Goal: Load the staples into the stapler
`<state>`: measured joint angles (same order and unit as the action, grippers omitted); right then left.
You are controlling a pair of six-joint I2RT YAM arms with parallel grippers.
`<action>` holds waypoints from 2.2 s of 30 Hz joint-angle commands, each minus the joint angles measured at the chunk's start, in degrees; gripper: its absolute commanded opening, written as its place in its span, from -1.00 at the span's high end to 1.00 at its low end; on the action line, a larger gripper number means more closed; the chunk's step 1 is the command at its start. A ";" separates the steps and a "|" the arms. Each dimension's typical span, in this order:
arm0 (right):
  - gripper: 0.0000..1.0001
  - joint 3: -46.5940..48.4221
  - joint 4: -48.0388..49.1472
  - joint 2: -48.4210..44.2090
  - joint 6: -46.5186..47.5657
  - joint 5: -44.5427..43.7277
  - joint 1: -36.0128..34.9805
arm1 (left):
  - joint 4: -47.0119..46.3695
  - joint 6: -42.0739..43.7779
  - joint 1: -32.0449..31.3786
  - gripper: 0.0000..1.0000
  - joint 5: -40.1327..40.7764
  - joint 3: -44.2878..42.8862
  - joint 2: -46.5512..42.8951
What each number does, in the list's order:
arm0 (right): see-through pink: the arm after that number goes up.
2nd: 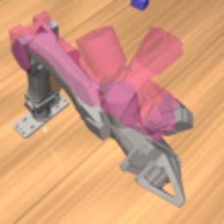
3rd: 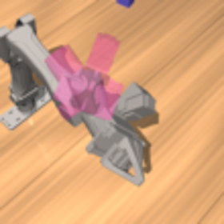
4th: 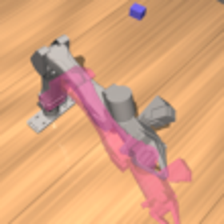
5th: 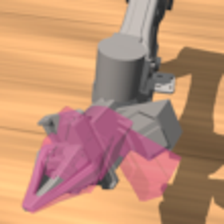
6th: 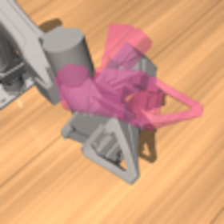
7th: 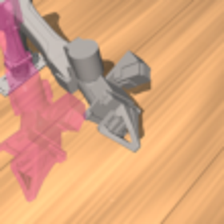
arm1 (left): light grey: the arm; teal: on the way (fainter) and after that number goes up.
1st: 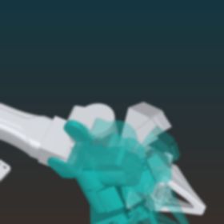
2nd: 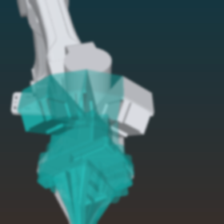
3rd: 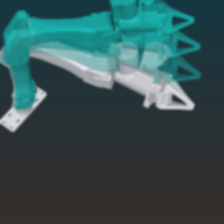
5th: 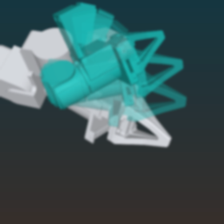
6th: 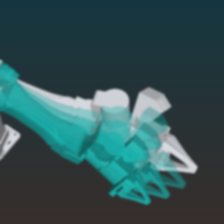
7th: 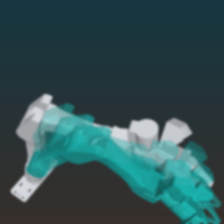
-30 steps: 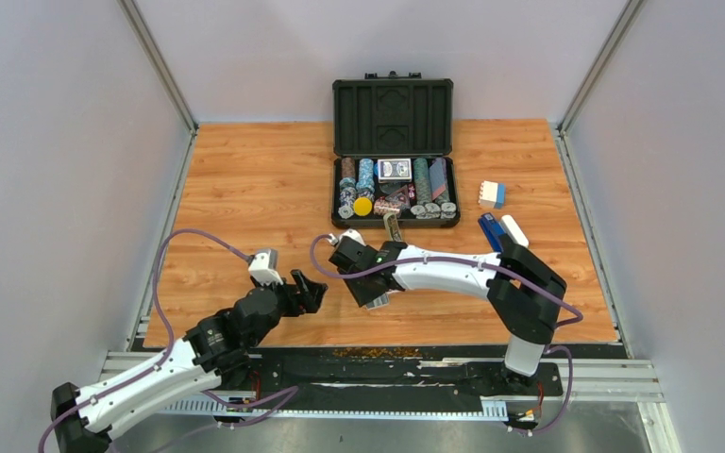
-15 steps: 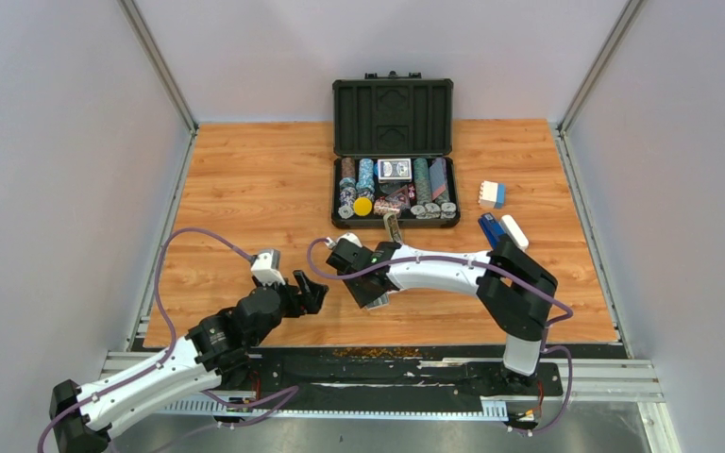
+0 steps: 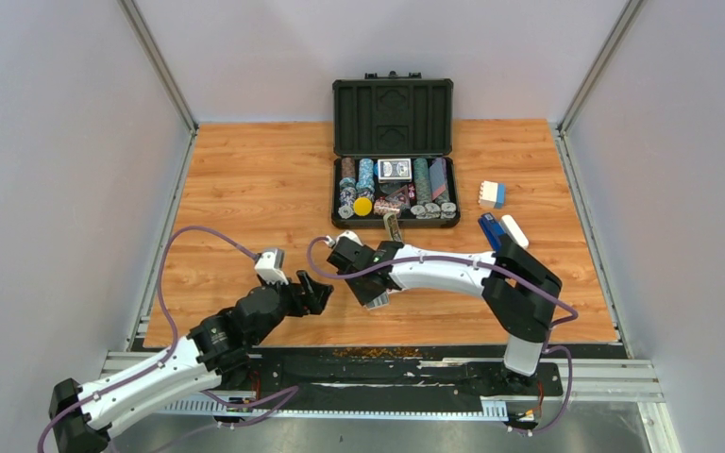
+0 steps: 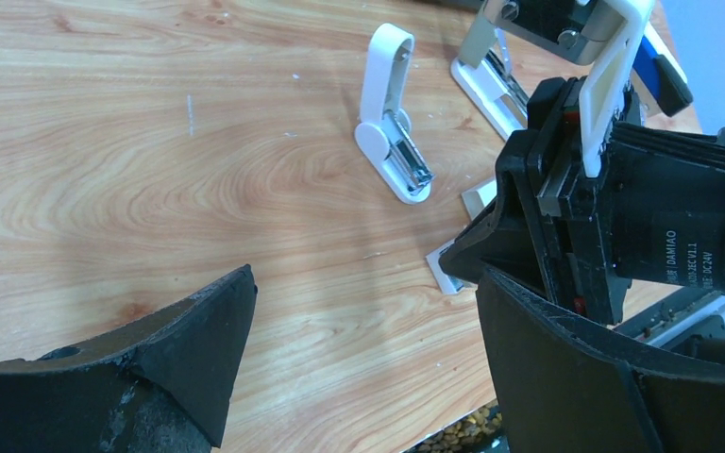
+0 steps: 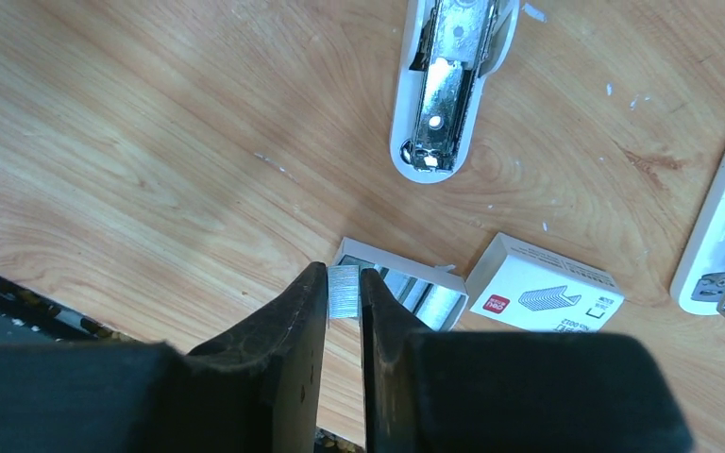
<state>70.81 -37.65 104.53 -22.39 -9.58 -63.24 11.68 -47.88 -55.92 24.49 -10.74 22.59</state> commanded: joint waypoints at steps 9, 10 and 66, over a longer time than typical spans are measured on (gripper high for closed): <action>0.64 -7.88 10.27 -14.84 0.78 1.02 0.92 | -11.19 2.16 -0.20 -0.95 -3.69 0.86 1.81; 0.65 -9.33 11.89 -16.48 1.04 1.09 1.22 | -11.31 1.29 -0.22 -0.97 -3.77 1.04 1.64; 0.58 -45.79 67.26 -56.69 23.67 0.92 1.70 | -45.15 -48.11 4.89 -0.53 -28.31 -15.10 35.66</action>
<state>25.10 25.56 47.53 1.19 -9.52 -61.63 -28.56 -92.71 -50.33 -3.29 -26.41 57.54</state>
